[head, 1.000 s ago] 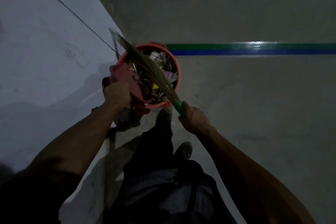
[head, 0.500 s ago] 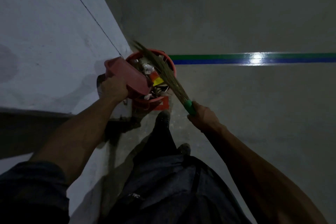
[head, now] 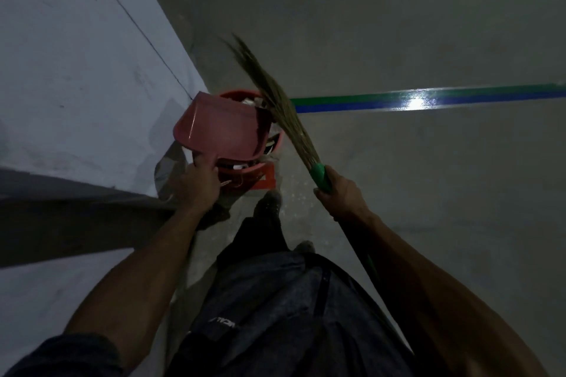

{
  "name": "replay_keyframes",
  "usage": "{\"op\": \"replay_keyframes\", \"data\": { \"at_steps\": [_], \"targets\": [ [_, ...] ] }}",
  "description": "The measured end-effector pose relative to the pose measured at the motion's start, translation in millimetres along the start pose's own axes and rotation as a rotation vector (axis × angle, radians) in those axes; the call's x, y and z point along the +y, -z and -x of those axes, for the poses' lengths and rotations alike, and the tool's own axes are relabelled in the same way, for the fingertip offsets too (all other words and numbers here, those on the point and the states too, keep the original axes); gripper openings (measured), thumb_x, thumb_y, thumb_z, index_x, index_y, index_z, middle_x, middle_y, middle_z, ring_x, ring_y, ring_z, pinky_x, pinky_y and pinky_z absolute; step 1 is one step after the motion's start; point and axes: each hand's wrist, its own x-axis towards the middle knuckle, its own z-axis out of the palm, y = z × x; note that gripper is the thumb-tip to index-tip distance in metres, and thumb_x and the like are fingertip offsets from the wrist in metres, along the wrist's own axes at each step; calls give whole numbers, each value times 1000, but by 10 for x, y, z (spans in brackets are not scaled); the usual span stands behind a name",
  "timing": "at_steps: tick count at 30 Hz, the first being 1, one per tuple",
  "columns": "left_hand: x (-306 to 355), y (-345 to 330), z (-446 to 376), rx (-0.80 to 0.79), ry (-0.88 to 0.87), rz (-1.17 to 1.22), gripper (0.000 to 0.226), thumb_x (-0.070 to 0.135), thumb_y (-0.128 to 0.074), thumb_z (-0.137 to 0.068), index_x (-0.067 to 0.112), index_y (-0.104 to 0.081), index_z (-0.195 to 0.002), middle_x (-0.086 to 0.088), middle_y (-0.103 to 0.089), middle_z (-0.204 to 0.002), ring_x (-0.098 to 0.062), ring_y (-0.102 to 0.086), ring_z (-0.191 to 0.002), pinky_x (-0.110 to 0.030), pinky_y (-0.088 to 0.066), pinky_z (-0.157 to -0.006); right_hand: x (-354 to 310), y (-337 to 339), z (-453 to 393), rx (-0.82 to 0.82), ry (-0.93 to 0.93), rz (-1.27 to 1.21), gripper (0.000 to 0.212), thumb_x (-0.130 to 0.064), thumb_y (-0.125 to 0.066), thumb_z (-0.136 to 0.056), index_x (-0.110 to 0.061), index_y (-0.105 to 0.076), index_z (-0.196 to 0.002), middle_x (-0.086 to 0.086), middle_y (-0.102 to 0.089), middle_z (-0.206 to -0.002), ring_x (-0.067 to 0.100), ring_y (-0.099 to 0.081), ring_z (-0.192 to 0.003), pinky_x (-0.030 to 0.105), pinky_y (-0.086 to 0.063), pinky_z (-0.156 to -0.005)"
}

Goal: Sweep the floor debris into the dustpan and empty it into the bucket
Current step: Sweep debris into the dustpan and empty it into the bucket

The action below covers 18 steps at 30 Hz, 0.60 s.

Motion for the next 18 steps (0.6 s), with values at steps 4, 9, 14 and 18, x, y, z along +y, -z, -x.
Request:
{"op": "replay_keyframes", "data": {
  "at_steps": [4, 9, 14, 18],
  "targets": [
    [62, -22, 10, 12, -52, 111, 34, 22, -44, -101, -2, -47, -126, -23, -60, -106, -38, -59, -92, -39, -44, -72, 27, 123, -15, 43, -72, -80, 65, -29, -60, -95, -17, -31, -152, 21, -60, -126, 40, -62, -105, 52, -54, -85],
    [323, 70, -289, -31, -152, 185, 43, 29, -44, -101, 9, -34, -137, -13, -59, -113, -34, -59, -93, -46, -50, -79, 16, 349, -116, 179, -138, -134, 65, -29, -59, -96, -19, -29, -153, 19, -60, -127, 39, -64, -101, 51, -55, -83],
    [849, 217, -633, -3, -344, 156, 35, 26, -47, -100, 8, -43, -130, -18, -58, -119, -40, -58, -104, -45, -46, -79, 87, 622, -181, 329, -216, -158, 64, -30, -59, -96, -20, -30, -152, 18, -62, -124, 39, -65, -95, 50, -55, -80],
    [1391, 329, -818, -44, -495, 100, 37, 32, -45, -100, 11, -47, -131, -14, -59, -118, -37, -58, -102, -43, -46, -75, 279, 792, -114, 460, -283, -161, 67, -31, -60, -95, -18, -29, -153, 16, -62, -126, 35, -62, -104, 37, -51, -82]
  ]
}}
